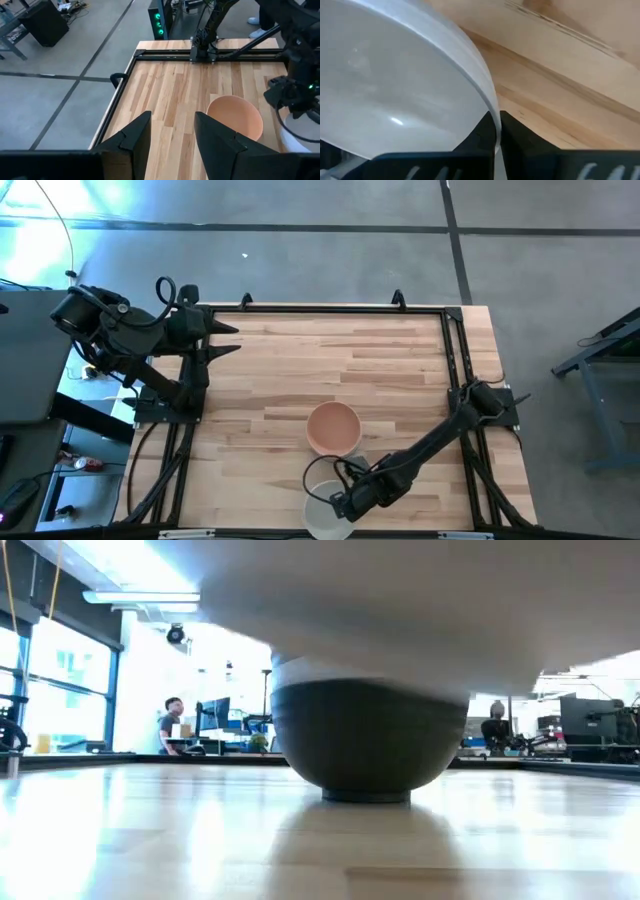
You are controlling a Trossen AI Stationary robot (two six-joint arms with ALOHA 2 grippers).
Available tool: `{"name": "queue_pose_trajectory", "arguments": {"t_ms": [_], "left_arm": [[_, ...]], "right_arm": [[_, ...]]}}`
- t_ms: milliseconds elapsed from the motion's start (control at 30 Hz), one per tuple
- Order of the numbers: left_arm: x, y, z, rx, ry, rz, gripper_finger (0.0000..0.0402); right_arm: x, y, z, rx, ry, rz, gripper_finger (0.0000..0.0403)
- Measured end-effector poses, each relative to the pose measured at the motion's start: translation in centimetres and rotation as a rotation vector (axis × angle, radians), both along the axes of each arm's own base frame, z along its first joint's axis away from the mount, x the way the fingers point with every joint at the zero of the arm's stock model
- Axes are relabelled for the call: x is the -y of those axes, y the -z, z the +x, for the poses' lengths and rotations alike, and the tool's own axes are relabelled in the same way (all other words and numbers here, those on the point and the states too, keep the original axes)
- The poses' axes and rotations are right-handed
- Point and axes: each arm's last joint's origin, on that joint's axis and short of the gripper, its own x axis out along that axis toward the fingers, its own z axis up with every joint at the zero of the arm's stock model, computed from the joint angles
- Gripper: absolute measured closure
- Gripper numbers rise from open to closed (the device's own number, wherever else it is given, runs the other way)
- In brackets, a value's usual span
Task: Nest bowls inside each other
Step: Stack the white bowl on top of the light orange bowl
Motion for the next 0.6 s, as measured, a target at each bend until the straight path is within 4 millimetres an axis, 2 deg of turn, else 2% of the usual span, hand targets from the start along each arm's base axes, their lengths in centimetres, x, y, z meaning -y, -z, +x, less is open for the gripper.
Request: {"name": "queue_pose_trajectory", "arguments": {"t_ms": [400, 600], "left_arm": [[0.1, 0.0, 0.0, -0.008, 0.034, -0.025, 0.0261], [0.1, 0.1, 0.0, -0.013, 0.044, -0.023, 0.0261]], "right_arm": [[1.0, -6.7, -1.0, -0.075, 0.011, -0.068, 0.0403], [2.3, -10.1, -1.7, -0.101, 0.033, -0.087, 0.0403]]}}
